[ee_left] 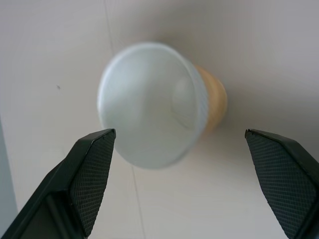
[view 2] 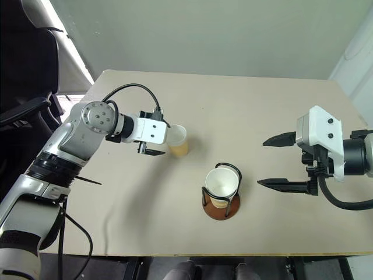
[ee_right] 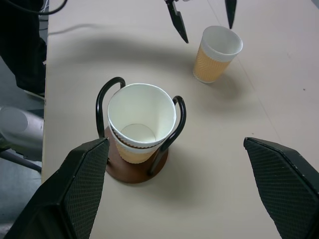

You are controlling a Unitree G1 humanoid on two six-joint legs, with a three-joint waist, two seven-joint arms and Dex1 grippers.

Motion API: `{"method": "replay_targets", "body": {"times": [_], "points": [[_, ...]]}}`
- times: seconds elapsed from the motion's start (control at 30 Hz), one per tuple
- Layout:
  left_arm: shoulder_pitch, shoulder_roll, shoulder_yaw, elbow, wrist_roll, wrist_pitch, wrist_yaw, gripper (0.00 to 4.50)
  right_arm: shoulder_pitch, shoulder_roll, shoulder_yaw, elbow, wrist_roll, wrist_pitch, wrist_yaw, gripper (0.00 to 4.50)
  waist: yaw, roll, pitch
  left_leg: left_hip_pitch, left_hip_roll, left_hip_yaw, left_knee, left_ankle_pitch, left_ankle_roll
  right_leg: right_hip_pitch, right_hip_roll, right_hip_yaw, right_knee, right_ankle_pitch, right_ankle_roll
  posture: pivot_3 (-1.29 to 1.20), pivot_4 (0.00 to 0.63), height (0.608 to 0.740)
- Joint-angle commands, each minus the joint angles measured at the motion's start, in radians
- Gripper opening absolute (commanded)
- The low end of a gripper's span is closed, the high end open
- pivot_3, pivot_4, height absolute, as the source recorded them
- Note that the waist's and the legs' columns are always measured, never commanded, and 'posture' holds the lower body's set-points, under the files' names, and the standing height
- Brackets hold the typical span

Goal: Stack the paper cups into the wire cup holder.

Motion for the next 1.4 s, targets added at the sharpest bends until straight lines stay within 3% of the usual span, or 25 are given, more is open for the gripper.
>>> {"method": "replay_targets", "body": {"times": [0.03,0.4,0.43,0.5,0.83,1.1,1.4], "points": [[-0.029,-0.016,0.023,-0.024,0.007,0.001,-0.016,4.46,-0.014,-0.011,-0.023,-0.006,0.009,-0.003,0.004,4.43,-0.001,0.000,0.000,0.000,0.000,0.000,0.000,0.000,0.000,0.000,0.000,0.000,0.000,0.000,0.000,0.00,0.150,0.740],[-0.030,-0.036,0.015,0.027,0.016,-0.026,-0.070,4.46,-0.021,-0.014,-0.044,-0.053,0.050,0.037,-0.031,4.43,-0.002,0.000,0.000,0.000,0.000,0.000,0.000,0.000,0.000,0.000,0.000,0.000,0.001,0.000,0.000,0.00,0.150,0.740],[-0.033,-0.037,0.014,0.043,0.021,-0.031,-0.070,4.30,-0.035,-0.017,-0.042,-0.066,0.069,0.053,-0.047,4.43,-0.002,0.000,0.000,0.000,0.000,0.000,0.000,0.000,0.000,0.000,0.000,0.000,0.001,0.000,0.000,0.00,0.150,0.740],[-0.042,-0.042,0.011,0.075,0.034,-0.045,-0.062,3.85,-0.059,-0.021,-0.034,-0.077,0.094,0.074,-0.068,4.43,-0.002,0.000,0.000,0.000,0.000,0.000,0.000,0.000,0.000,-0.001,0.000,0.000,0.001,0.000,0.000,0.00,0.150,0.740],[-0.068,-0.082,0.001,0.246,0.080,-0.127,-0.035,0.06,-0.184,-0.026,0.035,-0.060,0.147,0.133,-0.113,4.43,-0.001,0.000,0.000,0.000,0.000,0.000,0.000,0.000,0.000,-0.001,0.000,0.000,0.001,0.000,0.000,0.00,0.150,0.740],[-0.081,-0.070,0.045,0.186,-0.015,-0.127,-0.168,0.02,-0.180,-0.019,0.039,-0.058,0.113,0.121,-0.119,4.43,0.000,0.000,0.000,-0.002,0.000,0.000,0.001,0.000,0.000,-0.003,0.000,0.000,0.001,0.000,0.000,0.00,0.150,0.740],[-0.112,-0.059,0.133,-0.094,-0.283,0.134,-0.407,0.02,-0.002,0.015,-0.086,-0.054,0.027,-0.008,-0.037,4.43,0.002,0.000,0.000,-0.011,0.000,0.000,0.006,0.000,0.000,-0.009,0.000,0.000,0.003,0.000,0.001,0.00,0.150,0.740]]}}
